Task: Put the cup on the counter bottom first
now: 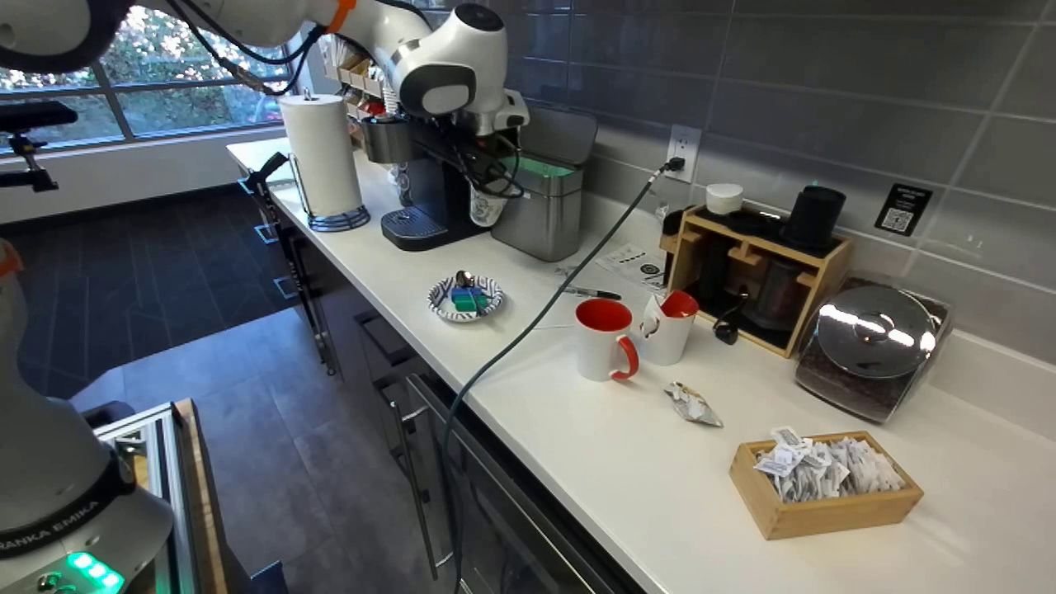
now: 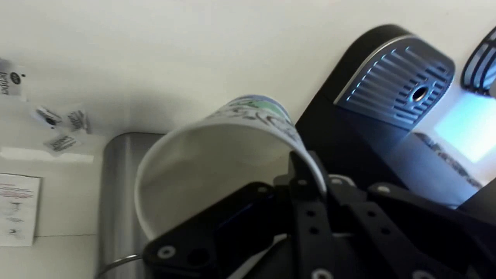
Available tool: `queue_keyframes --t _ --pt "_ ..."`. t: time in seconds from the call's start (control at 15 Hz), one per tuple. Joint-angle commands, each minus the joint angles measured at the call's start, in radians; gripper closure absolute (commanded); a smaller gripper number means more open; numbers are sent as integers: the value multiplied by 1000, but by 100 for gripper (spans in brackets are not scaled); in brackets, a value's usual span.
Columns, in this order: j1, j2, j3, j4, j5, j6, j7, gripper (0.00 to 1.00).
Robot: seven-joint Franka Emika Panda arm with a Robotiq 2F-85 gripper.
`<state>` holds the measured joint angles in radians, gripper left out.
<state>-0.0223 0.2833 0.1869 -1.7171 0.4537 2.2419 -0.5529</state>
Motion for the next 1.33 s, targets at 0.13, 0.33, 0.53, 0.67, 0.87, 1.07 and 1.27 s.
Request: queue_keyframes --t 0.13,0.33,0.53,0.67,0.87,1.07,1.27 --pt "151 -46 5 -9 -329 -68 133 100" --pt "208 26 -2 59 -503 -131 204 100" --pt "198 6 15 29 -485 -112 198 98" --pt "201 27 14 43 -500 -114 201 98" --pt "230 38 -2 35 -577 -84 247 100" --pt "272 80 3 45 -661 -86 306 100" --pt "310 112 11 40 -686 -81 356 100"
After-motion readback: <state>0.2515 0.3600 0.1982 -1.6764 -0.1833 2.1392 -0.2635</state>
